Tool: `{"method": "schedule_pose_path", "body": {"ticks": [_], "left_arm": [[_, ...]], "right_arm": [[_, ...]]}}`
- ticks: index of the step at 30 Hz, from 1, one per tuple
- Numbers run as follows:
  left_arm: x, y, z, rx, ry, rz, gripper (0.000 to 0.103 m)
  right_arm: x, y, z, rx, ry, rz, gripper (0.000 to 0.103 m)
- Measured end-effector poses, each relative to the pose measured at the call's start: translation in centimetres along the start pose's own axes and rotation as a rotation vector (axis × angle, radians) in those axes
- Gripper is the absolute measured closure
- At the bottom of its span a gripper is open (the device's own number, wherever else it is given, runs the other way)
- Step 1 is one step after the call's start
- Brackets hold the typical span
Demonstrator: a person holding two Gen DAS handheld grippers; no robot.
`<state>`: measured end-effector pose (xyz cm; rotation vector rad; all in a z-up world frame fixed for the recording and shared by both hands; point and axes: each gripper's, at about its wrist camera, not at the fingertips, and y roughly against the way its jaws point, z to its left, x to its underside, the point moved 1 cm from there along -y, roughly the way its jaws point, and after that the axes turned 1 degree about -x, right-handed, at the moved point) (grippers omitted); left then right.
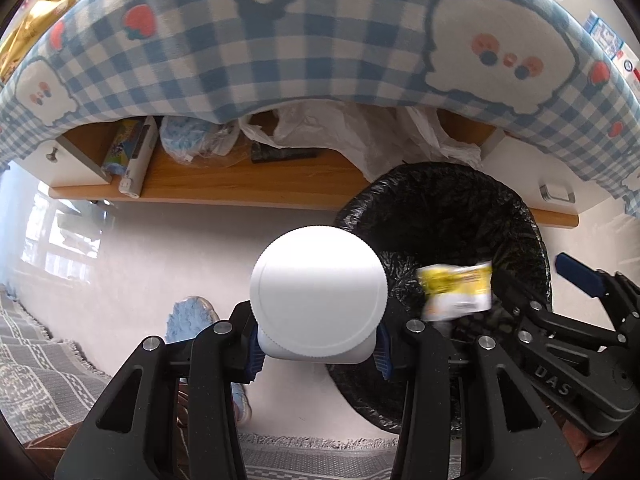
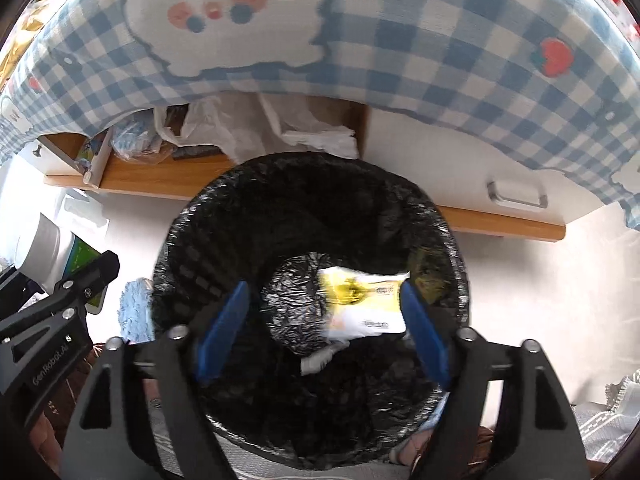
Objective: Collect trash
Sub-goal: 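Open the right tool to drop the yellow wrapper into the bin, then open the left tool to drop the white pill bottle into the bin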
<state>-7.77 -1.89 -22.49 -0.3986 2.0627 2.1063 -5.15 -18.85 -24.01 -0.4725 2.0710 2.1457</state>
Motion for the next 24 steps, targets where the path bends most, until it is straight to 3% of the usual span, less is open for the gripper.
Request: {"method": "schedule_pose_path", "body": {"ticks": [6,17,24], "left_arm": [[-0.1,-0.3,-2.9,0.024,-0.023,0.008,0.062],[-0.4,-1.5,-9.1,0.056,-0.066,0.044,0.062],[-0.3,-2.0,-11.6,0.047,-0.105,0.055,0.062]], "right_arm": [[0.9,0.8,-5.0,0.030,-0.064,-0.011,0.010],[1.2,2.4,-12.1,0.096,-0.121,-0.018,0.008],[1.1,3.3,-13.6,0.106,-0.116,-0.030,0.008]]}}
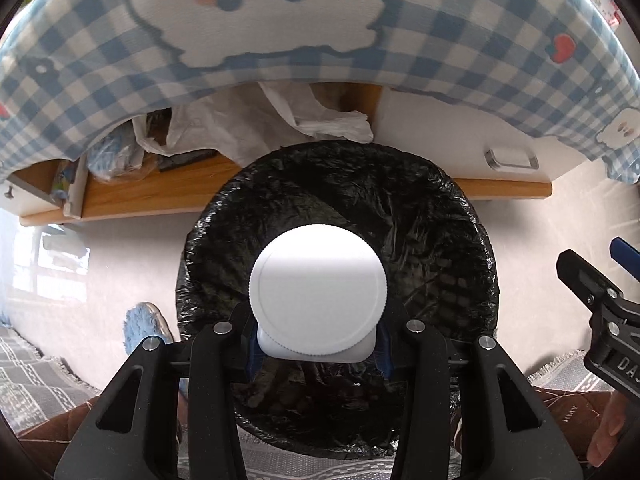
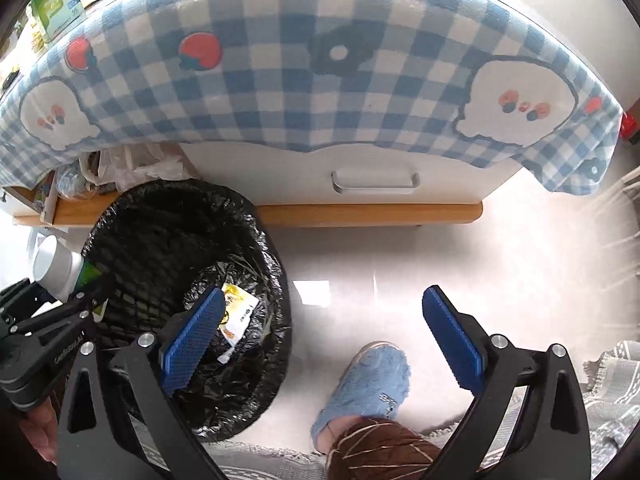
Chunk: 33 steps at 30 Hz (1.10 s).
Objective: Collect trash
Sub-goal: 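Open the left tool to drop the white pill bottle into the bin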
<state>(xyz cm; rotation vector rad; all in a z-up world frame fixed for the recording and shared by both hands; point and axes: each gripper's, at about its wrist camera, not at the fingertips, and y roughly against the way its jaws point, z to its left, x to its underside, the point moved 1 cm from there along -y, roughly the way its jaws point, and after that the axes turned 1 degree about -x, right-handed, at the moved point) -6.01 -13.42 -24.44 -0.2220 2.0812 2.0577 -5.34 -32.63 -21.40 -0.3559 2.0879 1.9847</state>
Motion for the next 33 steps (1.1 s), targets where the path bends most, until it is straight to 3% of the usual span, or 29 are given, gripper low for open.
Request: {"method": "schedule_pose_path", "body": {"ticks": [8,20,24,28,30,33], "left_arm": [[-0.2,-0.3,-1.1,0.009,-0.033,0.006,0.062],[0.1,-0.9,-1.3,0.002,-0.061,0.023,0.061],[-0.2,0.2,-0.9,-0.024,-0.059,-0.016,0.039],[-0.9,1.7,0.3,-0.023,-0.035,-0.041,0.026],[-1.4,2.9,0.8,-0.028,-0.022,-0.073,0.015],[-2.4,5.3,1.4,-0.012,-0.009,-0.131,0.009]], "right_arm": [[0.3,0.2,-1.8,0.011,-0.033,0.023,0.008],[-0.1,0.2,-1.5,0.001,-0.040,0.021,0.008],[-0.5,0.7,-1.4,-0.011,-0.047,0.005,0.008],[-1.0,1.7,-1.2,-0.010,-0.053,-0.013,0.008],[-1.3,2.6,-1.0,-0.026,-0.054,-0.034,0.008],[-1.9,4.3,-0.4,-0.022,-0.040,-0.076,0.008]]}}
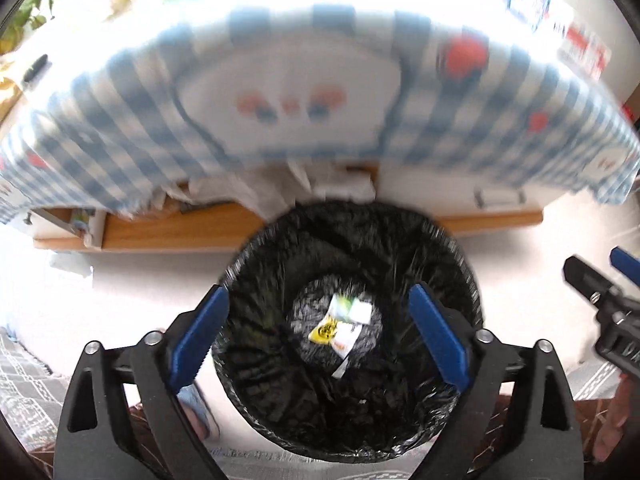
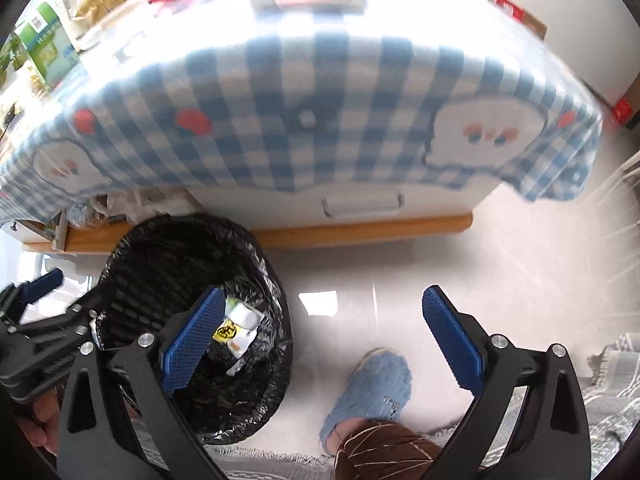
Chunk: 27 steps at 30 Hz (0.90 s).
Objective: Collect trash
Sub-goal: 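Open the left tool to drop the white pill bottle into the bin, then raise both tools back toward the table items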
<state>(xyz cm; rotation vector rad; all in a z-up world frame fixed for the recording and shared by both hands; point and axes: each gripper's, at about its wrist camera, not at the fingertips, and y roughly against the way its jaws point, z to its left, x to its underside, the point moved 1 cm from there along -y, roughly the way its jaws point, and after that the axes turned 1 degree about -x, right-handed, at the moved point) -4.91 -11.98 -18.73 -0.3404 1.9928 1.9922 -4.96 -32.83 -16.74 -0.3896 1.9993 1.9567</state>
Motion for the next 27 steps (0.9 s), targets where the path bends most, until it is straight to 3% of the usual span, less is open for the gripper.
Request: {"method": "schedule_pose_path", "body": {"ticks": [7,18,27], "left_arm": [[-2.6,4.9,1.3,0.006,0.008,-0.116,0.006],[-5.8,8.2,5.6,-0.009,0.095,-0.161,0.006],[-9.1,8.1,7.7,-0.038,0.109,-0.178,0.006]], "right_arm": [[-2.2,3.4,0.6,-0.012,-0.020,-0.068,0.008],[-7.2,8.7,3.0,-0.014,-0.012,-0.197,0.008],[-10.3,7.8,2.3,0.014,-0.015,-0.206,0.008]]}}
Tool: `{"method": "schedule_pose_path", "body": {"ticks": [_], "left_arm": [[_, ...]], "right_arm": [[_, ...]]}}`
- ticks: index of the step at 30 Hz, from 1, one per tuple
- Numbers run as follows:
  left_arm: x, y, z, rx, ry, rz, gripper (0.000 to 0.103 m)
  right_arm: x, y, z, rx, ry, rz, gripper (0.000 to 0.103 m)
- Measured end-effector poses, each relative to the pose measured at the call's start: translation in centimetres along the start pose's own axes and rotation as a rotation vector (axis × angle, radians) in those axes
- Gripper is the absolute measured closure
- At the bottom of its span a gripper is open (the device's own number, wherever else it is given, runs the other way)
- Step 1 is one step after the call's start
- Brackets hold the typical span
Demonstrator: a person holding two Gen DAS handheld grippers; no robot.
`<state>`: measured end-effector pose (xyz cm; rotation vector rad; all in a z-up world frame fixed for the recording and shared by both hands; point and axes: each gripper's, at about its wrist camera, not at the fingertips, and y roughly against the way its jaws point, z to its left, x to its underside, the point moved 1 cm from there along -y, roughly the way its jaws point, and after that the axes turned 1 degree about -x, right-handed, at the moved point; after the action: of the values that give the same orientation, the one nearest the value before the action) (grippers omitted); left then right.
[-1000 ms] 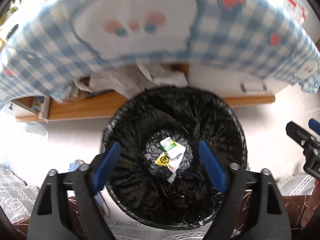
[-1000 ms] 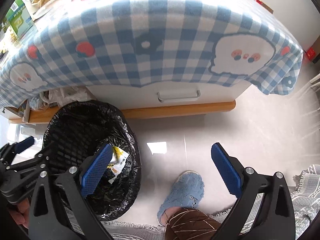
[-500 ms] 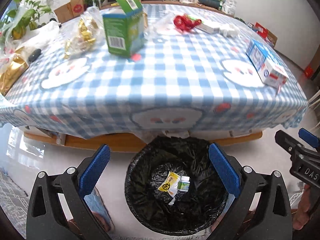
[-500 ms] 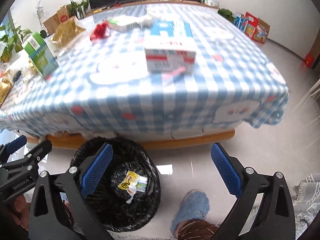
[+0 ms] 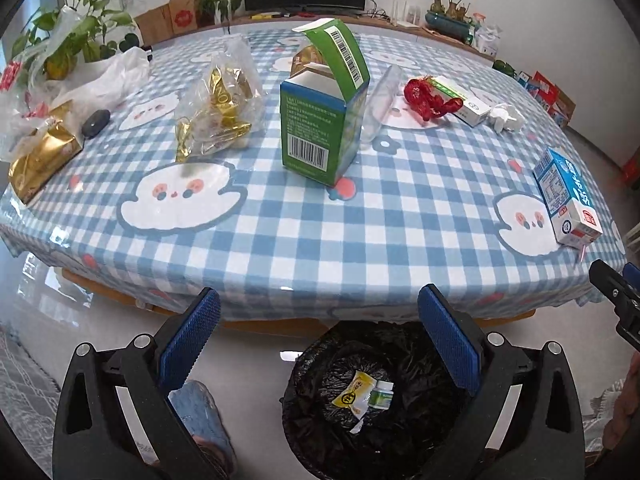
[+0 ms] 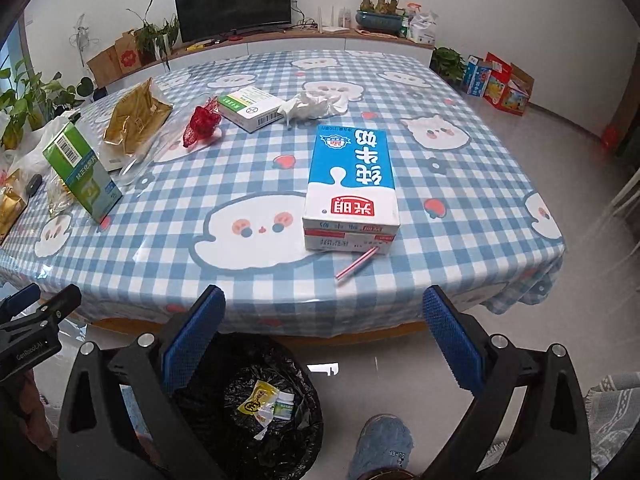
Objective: Collect trash
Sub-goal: 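Raise both tools back toward the table items, then grasp the green-and-white carton with the left tool while the right tool grasps the blue milk carton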
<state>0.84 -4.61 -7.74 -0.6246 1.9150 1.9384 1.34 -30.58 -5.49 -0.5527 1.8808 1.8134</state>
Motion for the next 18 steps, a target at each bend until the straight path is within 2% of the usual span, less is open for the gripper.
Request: {"method": "schedule_pose_path", "body": {"ticks": [11,18], "left_arm": [[-5.2,-1.2,-0.2,-0.007,-0.005,-0.052,0.006],[-7.2,-2.6,-0.1,-0.007,-0.006,-0.048,0.006]], "right_arm": [[-3.0,-2.4,-0.7,0.025,-0.004,-0.002,0.008],[-4.8,-4.3,-0.6,0.049,0.014,0.007,0.008]]}}
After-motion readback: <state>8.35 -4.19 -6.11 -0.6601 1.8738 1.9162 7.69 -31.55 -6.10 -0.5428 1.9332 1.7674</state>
